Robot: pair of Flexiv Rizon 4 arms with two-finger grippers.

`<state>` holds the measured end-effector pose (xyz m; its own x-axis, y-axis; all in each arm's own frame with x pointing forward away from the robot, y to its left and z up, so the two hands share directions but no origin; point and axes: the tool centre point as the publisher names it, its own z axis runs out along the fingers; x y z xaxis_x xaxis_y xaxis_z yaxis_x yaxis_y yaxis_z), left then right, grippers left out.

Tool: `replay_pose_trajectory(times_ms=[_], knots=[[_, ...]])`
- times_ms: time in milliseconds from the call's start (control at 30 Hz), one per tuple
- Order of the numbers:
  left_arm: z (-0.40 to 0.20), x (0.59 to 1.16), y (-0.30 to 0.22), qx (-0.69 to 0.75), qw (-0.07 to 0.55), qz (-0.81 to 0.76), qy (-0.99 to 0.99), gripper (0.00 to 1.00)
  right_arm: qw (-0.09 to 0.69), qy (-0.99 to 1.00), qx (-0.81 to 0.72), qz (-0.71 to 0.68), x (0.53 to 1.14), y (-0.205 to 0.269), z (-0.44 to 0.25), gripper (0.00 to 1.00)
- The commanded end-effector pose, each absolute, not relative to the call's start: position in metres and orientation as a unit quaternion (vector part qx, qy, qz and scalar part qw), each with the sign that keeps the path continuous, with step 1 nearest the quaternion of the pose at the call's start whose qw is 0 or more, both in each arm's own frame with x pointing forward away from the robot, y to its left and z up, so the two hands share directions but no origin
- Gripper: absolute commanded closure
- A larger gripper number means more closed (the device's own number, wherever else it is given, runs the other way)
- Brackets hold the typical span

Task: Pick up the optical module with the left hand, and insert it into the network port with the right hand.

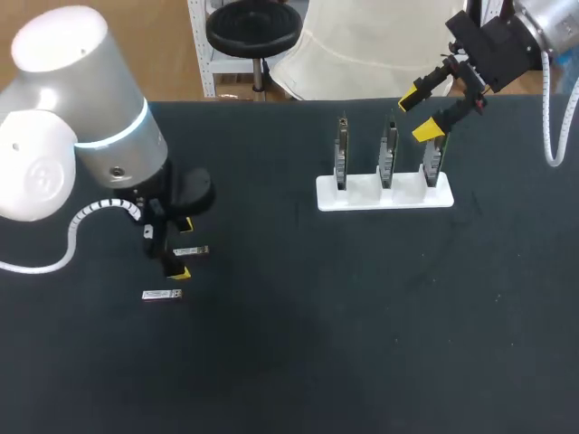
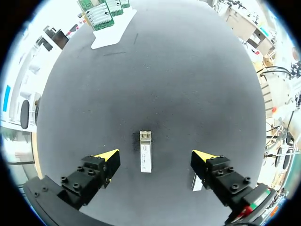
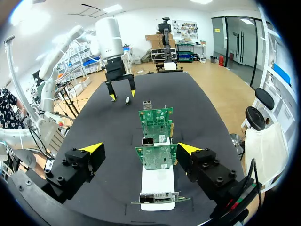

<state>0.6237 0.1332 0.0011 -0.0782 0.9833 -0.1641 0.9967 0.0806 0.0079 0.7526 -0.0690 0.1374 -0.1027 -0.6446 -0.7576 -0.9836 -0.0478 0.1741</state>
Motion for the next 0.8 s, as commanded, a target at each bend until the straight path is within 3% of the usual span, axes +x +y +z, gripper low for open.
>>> replay_pose_trajectory(times_ms=[33, 800], knots=[[-0.002, 0.627, 0.131, 0.679, 0.056, -0.054, 0.73, 0.0, 0.235, 0.649, -0.627, 0.361, 0.753, -0.069, 0.137, 0.0], [-0.014, 0.628, 0.136, 0.678, 0.032, -0.051, 0.732, 0.0, 0.235, 0.649, -0.627, 0.361, 0.753, -0.069, 0.137, 0.0]])
